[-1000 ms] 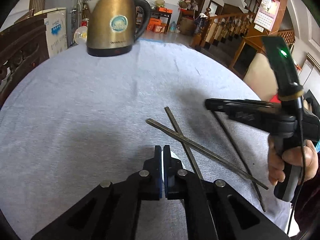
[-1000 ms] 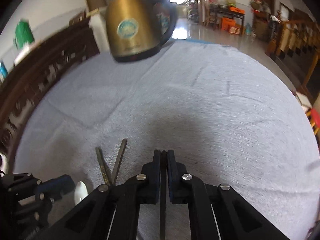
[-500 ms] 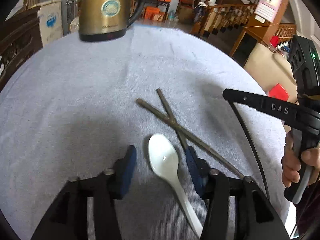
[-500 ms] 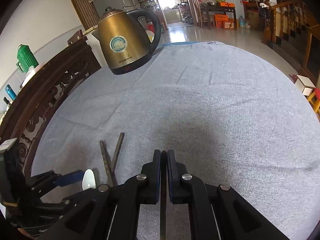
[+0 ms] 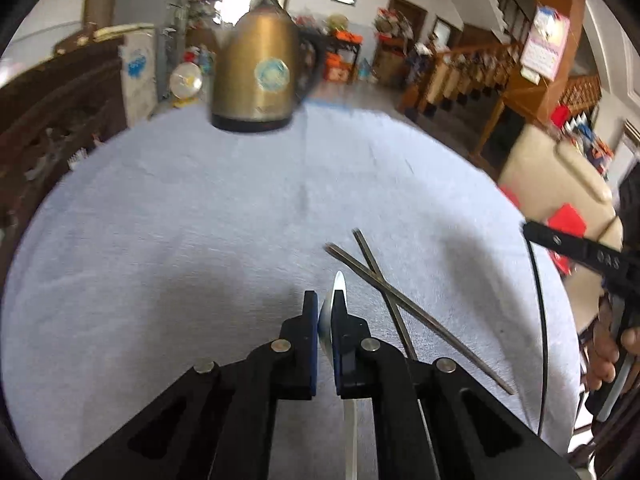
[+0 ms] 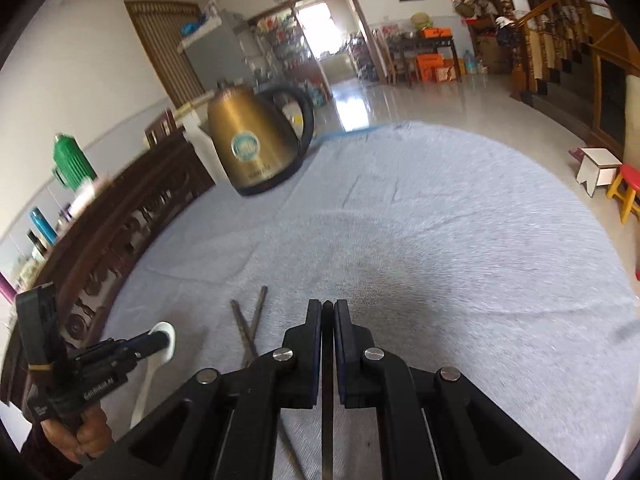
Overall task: Organize utensils
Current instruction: 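Lift the spoon with the left tool while the right tool lifts chopsticks toward the cup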
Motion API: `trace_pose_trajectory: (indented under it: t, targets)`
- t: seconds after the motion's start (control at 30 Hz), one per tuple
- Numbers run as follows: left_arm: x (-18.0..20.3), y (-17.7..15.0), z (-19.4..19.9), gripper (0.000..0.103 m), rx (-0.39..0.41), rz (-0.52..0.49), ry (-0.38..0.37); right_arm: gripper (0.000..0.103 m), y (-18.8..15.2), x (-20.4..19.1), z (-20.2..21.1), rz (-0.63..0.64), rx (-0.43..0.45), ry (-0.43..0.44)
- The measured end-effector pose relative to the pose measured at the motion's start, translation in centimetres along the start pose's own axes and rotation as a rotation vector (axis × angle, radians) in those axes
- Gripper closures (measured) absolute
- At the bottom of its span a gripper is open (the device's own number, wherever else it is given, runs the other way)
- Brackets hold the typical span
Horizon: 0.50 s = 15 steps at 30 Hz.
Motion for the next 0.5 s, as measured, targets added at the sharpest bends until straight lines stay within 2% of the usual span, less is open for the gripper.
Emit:
trace_pose_trajectory:
  t: [0.2,0.4,0.5]
  targets:
    - [-2.2,0.9,7.7,0.097,0.153,0.071,0.102,0.096,0.3,-0.1,6.1,-0.052,0.118,0.006]
    - [-3.4,0.1,15.6,0.097,0.300,0.176,0.181,0.096,0.0,0.0,12.3,-0.099,0.242,-0.018]
    - [-2.9,-0.4,19.8,0.097,0.381,0.210,0.186,0.096,0.0,0.1,15.2,-0.116,0.297,-0.029]
Point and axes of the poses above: each gripper's, at about its wrist camera, not at the fingertips, and z roughly against the way its jaws point, x to its right, y to its top, the point moved 10 cm from there along -z, roughly the way its jaws point, and after that the axes turned 4 degrees about x, right-handed, at the moved point
